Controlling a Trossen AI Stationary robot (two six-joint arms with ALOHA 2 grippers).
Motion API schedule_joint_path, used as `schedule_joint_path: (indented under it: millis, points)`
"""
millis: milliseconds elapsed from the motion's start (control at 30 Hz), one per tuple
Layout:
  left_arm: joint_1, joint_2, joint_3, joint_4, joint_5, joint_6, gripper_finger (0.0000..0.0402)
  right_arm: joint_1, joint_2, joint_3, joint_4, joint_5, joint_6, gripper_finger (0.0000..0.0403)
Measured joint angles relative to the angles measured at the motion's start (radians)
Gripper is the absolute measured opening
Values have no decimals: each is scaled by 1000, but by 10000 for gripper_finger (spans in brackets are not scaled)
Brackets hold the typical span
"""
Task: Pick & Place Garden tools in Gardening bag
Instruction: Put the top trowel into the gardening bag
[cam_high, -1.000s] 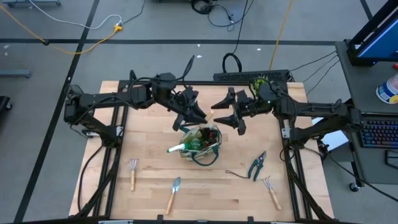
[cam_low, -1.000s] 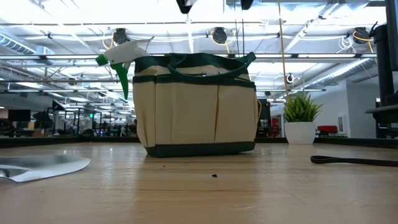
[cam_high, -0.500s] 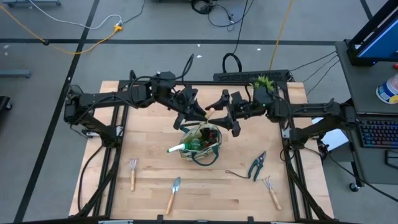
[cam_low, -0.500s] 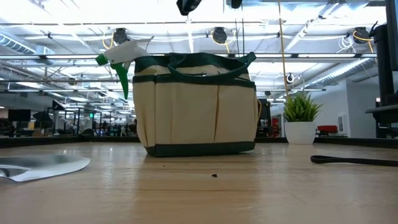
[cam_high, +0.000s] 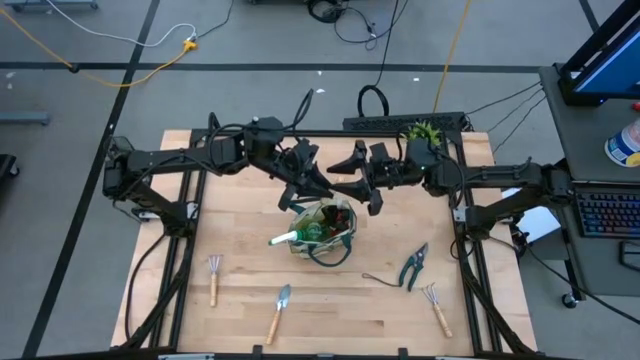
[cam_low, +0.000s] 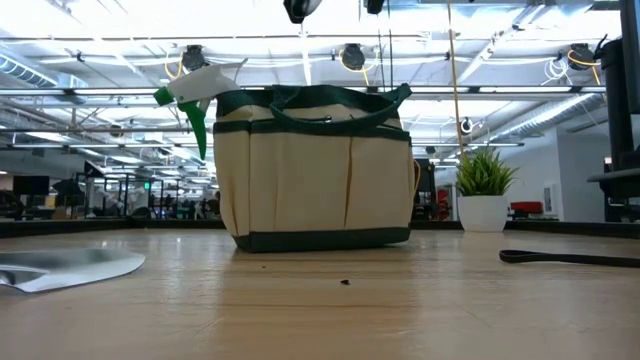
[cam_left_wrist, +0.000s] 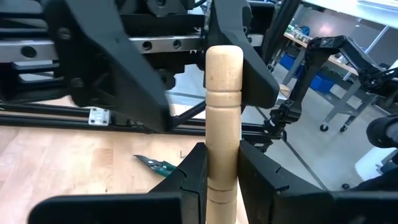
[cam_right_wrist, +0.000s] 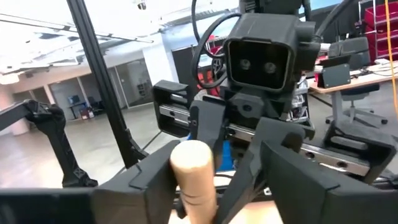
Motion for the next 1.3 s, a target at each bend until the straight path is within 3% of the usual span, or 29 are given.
schedule_joint_path:
  millis: [333, 467, 867, 1067, 1300]
  points:
    - [0, 0, 0, -2, -13, -2, 63, 1, 0, 0, 4, -5, -10, 60]
    - [1, 0, 0, -3, -14, -1, 66, 1, 0, 0, 3, -5, -27, 59]
    - [62, -21, 0, -164, -10, 69, 158, -3, 0, -1, -36, 2, -51, 59]
    - [142, -59, 2, -284, -16, 85, 173, -18, 0, -1, -55, 8, -48, 59]
    - [224, -106, -1, -472, -62, 119, 174, -17, 39, -2, -70, 104, -7, 59]
